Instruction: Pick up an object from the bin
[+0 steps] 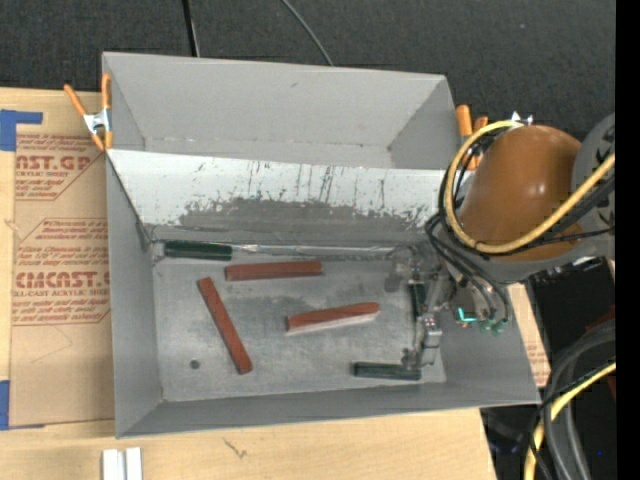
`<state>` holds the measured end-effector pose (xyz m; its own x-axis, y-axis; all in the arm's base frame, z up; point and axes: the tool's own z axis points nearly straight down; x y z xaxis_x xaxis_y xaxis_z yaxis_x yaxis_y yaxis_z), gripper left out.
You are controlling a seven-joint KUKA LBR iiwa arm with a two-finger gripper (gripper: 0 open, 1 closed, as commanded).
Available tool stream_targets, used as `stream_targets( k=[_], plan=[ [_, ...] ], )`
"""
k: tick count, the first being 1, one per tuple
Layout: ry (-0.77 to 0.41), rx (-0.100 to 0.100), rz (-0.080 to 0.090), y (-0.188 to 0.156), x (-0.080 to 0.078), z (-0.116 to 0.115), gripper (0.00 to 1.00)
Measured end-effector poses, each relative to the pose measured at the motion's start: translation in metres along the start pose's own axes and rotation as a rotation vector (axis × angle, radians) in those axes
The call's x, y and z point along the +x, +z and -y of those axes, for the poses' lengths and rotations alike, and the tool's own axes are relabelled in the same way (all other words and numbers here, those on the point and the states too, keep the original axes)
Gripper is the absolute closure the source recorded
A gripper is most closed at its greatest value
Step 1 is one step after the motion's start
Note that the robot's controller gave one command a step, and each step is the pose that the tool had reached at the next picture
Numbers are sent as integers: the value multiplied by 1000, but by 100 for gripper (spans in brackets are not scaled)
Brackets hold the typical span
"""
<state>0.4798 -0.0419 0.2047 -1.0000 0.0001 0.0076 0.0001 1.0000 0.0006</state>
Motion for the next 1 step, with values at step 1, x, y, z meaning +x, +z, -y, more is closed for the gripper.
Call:
stream_targets(
  k=[1],
  plan=[
    [-1, 1, 8, -4, -2, 0, 0]
  ],
)
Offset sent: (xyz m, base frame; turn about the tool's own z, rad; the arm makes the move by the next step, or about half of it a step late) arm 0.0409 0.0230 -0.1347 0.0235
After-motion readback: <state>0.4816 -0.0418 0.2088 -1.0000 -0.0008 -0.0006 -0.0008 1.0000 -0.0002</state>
